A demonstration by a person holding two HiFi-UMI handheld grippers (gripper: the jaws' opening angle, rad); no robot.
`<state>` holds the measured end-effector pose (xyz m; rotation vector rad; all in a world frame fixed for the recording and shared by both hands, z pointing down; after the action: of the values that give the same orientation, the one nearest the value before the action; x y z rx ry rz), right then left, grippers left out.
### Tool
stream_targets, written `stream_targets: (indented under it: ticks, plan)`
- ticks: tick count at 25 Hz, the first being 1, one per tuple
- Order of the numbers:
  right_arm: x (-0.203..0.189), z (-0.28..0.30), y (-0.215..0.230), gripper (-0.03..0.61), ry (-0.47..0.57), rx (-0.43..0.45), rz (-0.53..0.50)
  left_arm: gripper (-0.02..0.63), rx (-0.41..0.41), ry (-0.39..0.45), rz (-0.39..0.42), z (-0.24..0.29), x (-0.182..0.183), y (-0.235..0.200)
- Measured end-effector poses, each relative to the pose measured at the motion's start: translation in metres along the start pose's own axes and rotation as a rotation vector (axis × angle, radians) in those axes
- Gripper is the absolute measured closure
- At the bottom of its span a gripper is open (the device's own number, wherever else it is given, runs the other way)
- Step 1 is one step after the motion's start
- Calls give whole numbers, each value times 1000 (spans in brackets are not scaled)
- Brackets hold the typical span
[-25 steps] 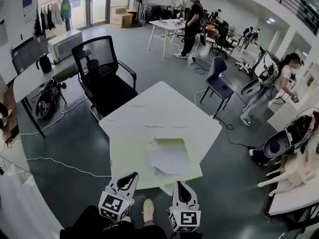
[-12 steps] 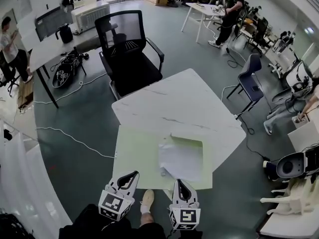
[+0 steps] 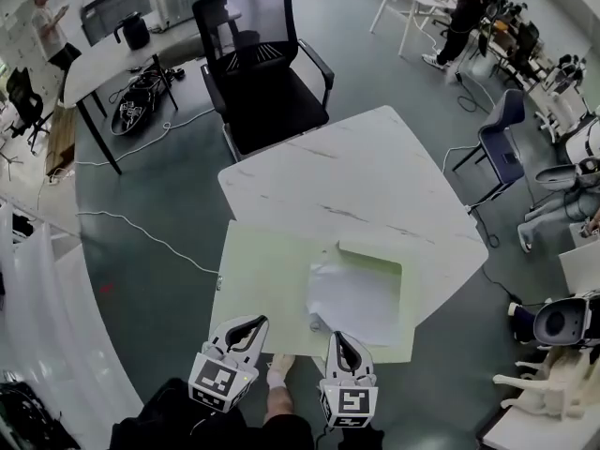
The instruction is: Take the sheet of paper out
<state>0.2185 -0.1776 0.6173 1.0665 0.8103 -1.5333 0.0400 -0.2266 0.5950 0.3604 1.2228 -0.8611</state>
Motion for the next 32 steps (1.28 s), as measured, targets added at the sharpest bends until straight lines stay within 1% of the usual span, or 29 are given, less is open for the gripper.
stream_targets:
  ticks: [3, 6, 7, 8, 9, 10, 14, 20, 22, 26, 29, 32]
  plan:
    - [-11, 15, 6, 561, -37, 16, -16, 589, 12, -13, -11, 12, -8, -9]
    - [-24, 32, 12, 561, -108, 29, -23, 589, 17, -22, -20, 24, -13, -14]
    - [-27, 37, 13, 542, -131, 37, -24, 589, 18, -23, -23, 27, -14, -15]
    - [-31, 42, 13, 461, -153, 47, -27, 589, 20, -23, -27, 29, -14, -17]
    - [-34, 47, 13, 434, -170, 55, -32, 589, 22, -23, -31, 30, -14, -18]
    - [-36, 52, 13, 431, -184, 60, -41, 589, 26, -24, -34, 30, -14, -19]
    - [-42, 71, 12, 378, -234, 80, -86, 589, 44, -30, -45, 29, -15, -27]
    - [-56, 94, 6, 293, -309, 142, -101, 589, 67, -36, -60, 28, -19, -37]
    - [-64, 99, 4, 279, -344, 158, -118, 589, 77, -37, -63, 26, -22, -39]
    - [-83, 111, 1, 274, -425, 186, -146, 589, 104, -33, -75, 25, -22, -49]
    - [-92, 117, 0, 275, -457, 194, -151, 589, 113, -37, -84, 22, -27, -53]
    - [-96, 121, -1, 305, -469, 192, -157, 589, 121, -38, -90, 19, -30, -56]
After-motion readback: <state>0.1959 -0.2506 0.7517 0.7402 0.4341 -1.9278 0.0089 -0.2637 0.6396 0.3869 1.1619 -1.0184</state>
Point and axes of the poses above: the fingertips, and each gripper's own axes: z forward along the fingers, y to its right, x out of its top, the point moved 5 cm from there along -z, backward along the fingers, and after that the axes turned 9 degrees about y, right-handed, at the moved point
